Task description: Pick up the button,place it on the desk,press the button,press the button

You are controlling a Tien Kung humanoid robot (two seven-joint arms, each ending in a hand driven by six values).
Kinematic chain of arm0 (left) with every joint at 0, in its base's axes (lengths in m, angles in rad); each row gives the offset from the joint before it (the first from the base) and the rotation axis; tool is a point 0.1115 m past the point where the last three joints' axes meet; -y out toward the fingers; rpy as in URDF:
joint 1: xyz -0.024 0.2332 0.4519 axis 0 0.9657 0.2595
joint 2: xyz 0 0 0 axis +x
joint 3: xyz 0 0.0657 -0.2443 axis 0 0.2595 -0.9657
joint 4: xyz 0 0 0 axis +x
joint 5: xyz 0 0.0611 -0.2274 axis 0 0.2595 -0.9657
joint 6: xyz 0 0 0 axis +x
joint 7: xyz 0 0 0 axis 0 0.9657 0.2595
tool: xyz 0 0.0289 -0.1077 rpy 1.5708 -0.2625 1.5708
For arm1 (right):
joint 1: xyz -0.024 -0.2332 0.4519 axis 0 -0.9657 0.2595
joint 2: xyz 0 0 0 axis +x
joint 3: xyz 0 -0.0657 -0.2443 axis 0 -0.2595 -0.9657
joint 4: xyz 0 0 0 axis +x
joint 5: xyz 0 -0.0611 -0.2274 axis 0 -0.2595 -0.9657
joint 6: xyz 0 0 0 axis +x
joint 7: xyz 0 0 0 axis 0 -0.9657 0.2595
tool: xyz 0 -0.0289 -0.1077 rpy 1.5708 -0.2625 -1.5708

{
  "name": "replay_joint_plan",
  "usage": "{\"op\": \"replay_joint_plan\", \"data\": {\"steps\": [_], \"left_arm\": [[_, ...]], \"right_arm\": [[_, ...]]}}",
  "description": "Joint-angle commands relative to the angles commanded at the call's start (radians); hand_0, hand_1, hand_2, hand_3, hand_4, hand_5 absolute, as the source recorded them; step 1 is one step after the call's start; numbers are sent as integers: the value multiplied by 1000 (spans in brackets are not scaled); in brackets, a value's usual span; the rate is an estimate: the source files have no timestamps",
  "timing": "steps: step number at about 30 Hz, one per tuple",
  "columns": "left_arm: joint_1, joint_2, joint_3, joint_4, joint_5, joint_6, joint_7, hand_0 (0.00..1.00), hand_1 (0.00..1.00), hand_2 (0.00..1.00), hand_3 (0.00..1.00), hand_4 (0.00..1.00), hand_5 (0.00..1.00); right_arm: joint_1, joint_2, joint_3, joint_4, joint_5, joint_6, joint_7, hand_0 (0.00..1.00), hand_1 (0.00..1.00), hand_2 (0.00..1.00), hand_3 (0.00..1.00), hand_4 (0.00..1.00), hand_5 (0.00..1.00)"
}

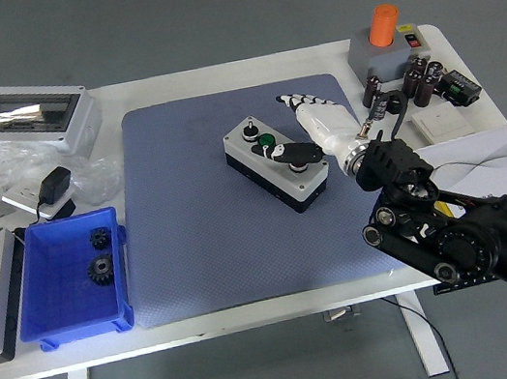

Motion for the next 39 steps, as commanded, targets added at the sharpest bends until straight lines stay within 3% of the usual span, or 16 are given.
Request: {"op": "replay_joint_plan", "data": {"steps": [18, 19, 24, 25, 30, 31, 36, 37, 39], "left_arm": [[-2, 2, -8, 0, 4, -13, -20, 728, 736, 658, 657, 783, 420], [-2, 2, -10, 0, 4, -16, -23, 728, 735, 658, 657, 782, 415], [-4, 1, -14, 0, 6, -22, -36, 728, 735, 658, 657, 782, 415], [-4, 1, -15, 0, 6, -23, -37, 728, 736, 658, 659, 784, 413], [-4, 1, -15, 0, 7, -23, -41, 728, 736, 658, 659, 784, 413], [-4, 1, -15, 0, 7, -23, -41, 729, 735, 658, 660, 787, 399], [-4, 1, -13, 0, 7, -22, -41, 729, 735, 658, 660, 787, 399], [-4, 1, -12, 0, 7, -21, -40, 729, 735, 658, 661, 791, 389], [-5, 1, -10, 0, 6, -20, -40, 729, 735, 658, 661, 791, 389]], "right_arm": [[25, 33, -85, -60, -44, 46, -66, 926, 977, 998, 998, 998, 848], [25, 34, -88, -60, -47, 49, -71, 671, 792, 901, 998, 998, 830], [27, 41, -98, -68, -72, 51, -93, 671, 792, 901, 998, 998, 830], [27, 43, -100, -70, -76, 50, -96, 454, 719, 850, 998, 998, 810], [26, 47, -107, -89, -86, 30, -109, 454, 719, 850, 998, 998, 810], [26, 47, -108, -92, -87, 24, -111, 266, 563, 727, 998, 998, 672], [24, 51, -115, -103, -89, -1, -121, 266, 563, 727, 998, 998, 672], [24, 52, -116, -104, -90, -4, -123, 175, 455, 590, 998, 972, 491], [22, 55, -119, -108, -94, -10, -126, 175, 455, 590, 998, 972, 491]]}}
